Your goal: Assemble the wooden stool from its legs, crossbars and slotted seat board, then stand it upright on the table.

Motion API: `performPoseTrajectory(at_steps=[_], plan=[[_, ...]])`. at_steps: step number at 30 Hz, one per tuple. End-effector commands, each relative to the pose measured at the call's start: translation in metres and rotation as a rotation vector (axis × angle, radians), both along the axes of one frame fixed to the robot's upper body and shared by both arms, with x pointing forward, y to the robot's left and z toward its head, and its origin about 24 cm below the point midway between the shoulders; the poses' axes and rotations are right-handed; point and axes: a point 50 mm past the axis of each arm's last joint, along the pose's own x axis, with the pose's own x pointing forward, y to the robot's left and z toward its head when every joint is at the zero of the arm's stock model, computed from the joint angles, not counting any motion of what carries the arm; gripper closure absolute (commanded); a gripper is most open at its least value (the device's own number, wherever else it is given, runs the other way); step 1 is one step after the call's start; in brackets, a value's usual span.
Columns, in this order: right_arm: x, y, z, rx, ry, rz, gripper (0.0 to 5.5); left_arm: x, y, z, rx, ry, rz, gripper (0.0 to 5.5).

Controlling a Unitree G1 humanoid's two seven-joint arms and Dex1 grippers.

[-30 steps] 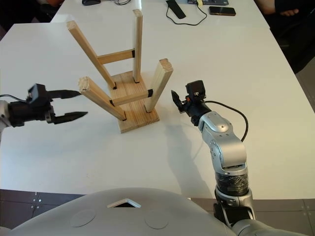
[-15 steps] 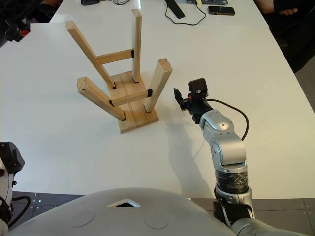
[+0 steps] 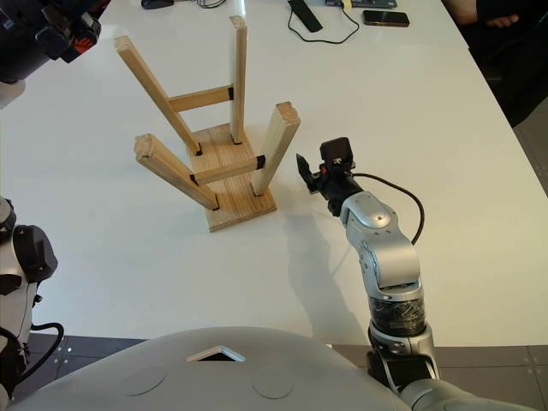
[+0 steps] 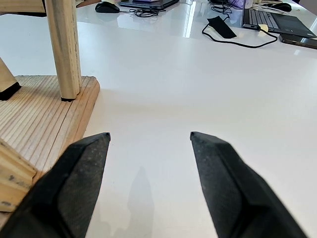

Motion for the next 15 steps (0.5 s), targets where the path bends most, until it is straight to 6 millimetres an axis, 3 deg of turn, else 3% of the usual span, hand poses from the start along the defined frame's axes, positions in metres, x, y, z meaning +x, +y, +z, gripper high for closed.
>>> performPoseTrajectory(at_steps=[1,4,6,9,15], plan=[[-0.002,0.004,0.000,0.000,-0.002,0.005,2.53,-0.006,-0.005,-0.065,0.120,0.176,-0.014,4.24],[-0.004,0.008,-0.002,0.005,0.009,0.016,2.53,-0.001,-0.003,-0.116,0.170,0.305,0.028,4.24],[-0.004,0.011,-0.003,0.006,0.013,0.026,2.53,0.005,-0.007,-0.126,0.153,0.323,0.041,4.24],[-0.004,0.012,-0.003,0.007,0.013,0.030,2.53,0.014,-0.012,-0.105,0.071,0.255,0.021,4.24],[-0.004,0.010,-0.005,0.007,0.014,0.015,2.53,0.026,-0.002,-0.060,0.021,0.127,0.030,4.24]])
